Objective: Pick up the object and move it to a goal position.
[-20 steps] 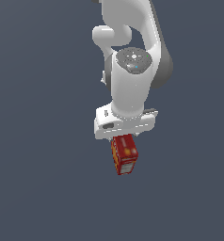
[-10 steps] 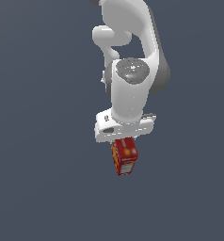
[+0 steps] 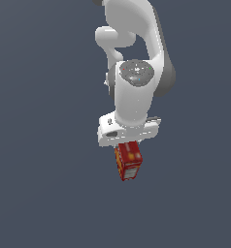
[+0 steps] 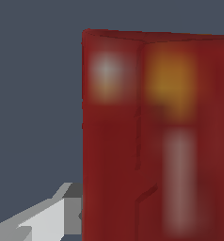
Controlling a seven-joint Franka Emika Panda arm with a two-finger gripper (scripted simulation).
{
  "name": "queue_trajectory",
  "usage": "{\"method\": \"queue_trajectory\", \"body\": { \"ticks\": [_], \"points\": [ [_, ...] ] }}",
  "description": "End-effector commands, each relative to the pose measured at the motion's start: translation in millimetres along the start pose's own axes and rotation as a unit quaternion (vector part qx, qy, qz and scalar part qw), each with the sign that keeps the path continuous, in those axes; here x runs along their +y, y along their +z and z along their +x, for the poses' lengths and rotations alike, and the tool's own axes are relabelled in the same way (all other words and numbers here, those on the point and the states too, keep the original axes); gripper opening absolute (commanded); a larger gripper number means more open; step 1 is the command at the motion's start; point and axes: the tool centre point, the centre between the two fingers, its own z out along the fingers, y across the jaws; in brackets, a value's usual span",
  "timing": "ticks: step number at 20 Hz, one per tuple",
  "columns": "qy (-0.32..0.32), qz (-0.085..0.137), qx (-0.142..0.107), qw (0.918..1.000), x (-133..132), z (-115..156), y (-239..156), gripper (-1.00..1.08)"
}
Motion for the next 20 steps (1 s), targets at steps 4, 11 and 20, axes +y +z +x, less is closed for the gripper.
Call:
{"method": "queue_trajectory", "body": {
  "ticks": [4, 11, 20],
  "points": [
    [-0.005, 0.000, 0.003, 1.0000, 3, 0, -8, -1.00],
    [-0.030, -0.001, 0.018, 0.9994, 19, -3, -48, -1.00],
    [-0.088, -0.002, 0.052, 0.9948, 55, -11, -138, -1.00]
  ]
}}
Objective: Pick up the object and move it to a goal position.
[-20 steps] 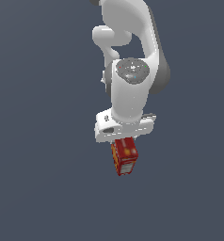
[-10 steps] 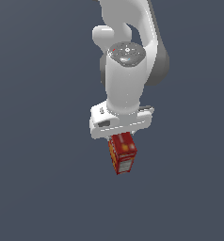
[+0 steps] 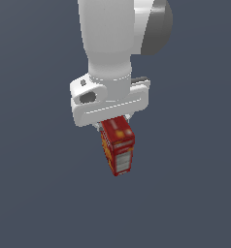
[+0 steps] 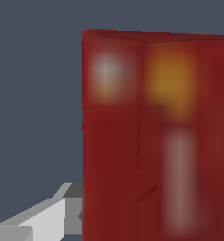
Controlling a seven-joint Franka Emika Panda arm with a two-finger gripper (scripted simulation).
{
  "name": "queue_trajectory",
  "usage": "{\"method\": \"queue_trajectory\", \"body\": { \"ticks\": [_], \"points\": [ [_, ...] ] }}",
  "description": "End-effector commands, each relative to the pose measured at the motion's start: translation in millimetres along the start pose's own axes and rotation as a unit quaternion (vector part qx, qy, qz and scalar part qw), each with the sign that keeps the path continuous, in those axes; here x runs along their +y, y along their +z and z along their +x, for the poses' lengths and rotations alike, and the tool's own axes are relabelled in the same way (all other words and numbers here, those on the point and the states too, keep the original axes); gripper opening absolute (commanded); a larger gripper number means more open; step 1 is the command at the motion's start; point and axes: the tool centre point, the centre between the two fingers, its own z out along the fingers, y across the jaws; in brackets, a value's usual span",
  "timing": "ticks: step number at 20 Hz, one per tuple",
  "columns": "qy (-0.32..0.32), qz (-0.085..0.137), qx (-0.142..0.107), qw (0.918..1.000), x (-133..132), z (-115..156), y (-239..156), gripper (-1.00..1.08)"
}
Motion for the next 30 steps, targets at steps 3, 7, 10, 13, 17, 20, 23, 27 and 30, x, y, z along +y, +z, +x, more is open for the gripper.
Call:
{"method": "queue_trajectory", "body": {
  "ticks": [3, 7, 10, 13, 17, 20, 23, 27, 30],
  "points": [
    [-0.033, -0.001, 0.020, 0.9993, 20, -3, -52, -1.00],
    [-0.061, -0.001, 0.037, 0.9975, 38, -6, -97, -1.00],
    [-0.081, 0.000, 0.049, 0.9955, 51, -8, -129, -1.00],
    [-0.098, 0.000, 0.059, 0.9935, 63, -10, -156, -1.00],
    [-0.115, 0.000, 0.069, 0.9909, 75, -12, -184, -1.00],
    [-0.125, 0.001, 0.075, 0.9894, 82, -13, -199, -1.00],
    [-0.131, 0.001, 0.079, 0.9882, 87, -13, -209, -1.00],
    [-0.136, 0.002, 0.082, 0.9873, 91, -13, -218, -1.00],
    [-0.138, 0.002, 0.083, 0.9870, 92, -13, -221, -1.00]
  ]
}}
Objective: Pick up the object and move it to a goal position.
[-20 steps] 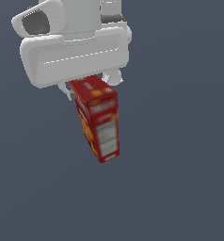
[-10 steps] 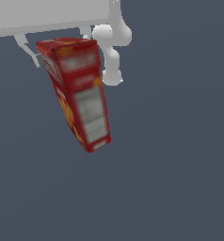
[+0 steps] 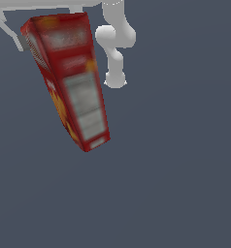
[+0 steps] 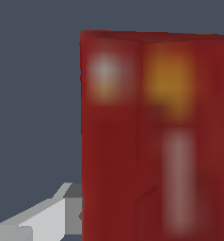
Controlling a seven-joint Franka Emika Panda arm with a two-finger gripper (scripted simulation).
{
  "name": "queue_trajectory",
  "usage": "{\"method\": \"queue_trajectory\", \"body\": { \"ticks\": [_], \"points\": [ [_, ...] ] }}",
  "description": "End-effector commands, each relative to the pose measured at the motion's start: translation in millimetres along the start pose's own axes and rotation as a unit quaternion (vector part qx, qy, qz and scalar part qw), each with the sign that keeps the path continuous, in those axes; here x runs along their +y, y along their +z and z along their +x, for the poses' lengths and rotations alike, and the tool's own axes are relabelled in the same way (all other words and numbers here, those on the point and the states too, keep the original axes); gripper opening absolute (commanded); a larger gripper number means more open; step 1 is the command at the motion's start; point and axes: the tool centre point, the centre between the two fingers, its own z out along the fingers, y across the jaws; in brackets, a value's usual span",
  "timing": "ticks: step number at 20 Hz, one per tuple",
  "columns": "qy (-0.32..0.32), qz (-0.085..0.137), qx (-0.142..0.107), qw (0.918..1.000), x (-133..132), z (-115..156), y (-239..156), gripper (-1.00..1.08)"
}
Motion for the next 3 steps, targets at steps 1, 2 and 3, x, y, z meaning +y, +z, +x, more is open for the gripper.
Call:
{"method": "queue_trajectory", "body": {
  "ticks": [1, 2, 3],
  "points": [
    [-0.002, 0.000, 0.001, 1.0000, 1.0, 0.4, -3.1, -1.00],
    [-0.002, 0.000, 0.001, 1.0000, 1.3, 0.4, -3.3, -1.00],
    [-0.002, 0.000, 0.001, 1.0000, 1.5, 0.3, -3.3, -1.00]
  ]
}}
